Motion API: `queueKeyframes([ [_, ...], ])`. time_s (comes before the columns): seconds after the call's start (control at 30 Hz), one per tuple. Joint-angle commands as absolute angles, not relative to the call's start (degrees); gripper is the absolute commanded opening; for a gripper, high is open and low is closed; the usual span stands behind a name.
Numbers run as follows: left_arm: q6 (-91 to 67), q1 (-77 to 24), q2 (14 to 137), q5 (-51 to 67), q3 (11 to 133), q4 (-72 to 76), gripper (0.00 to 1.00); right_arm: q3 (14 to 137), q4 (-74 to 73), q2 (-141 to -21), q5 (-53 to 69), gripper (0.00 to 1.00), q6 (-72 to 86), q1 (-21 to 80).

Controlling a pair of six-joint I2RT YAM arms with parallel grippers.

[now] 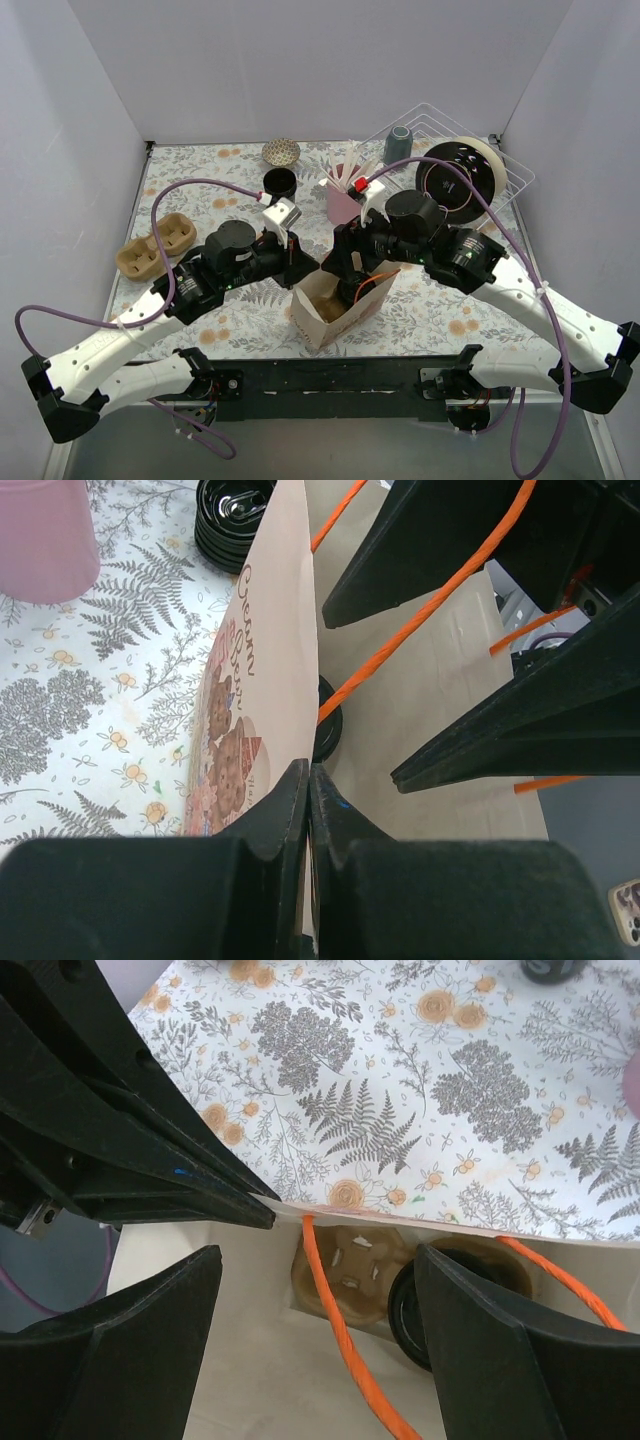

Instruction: Pack the takeout coffee

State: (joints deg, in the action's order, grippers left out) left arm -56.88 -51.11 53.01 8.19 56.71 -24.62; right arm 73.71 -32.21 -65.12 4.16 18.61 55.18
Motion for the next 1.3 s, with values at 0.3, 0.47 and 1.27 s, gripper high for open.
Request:
queueKeyframes([
  [0.3,-59.33,-50.98,49.83,9.14,54.58,-25.14,0.19,76.99,-37.35,-63.90,6.06,0.85,24.34,54.93],
  [0.47,-58.80,-50.98,50.27,8.88,55.90,-24.96,0.38,78.83,-38.67,-65.04,7.12,0.85,25.22,54.93],
  [1.27,-54.76,-50.98,57.12,2.20,61.26,-21.71,0.72,80.87,-44.83,-66.36,13.27,0.89,28.04,54.93],
])
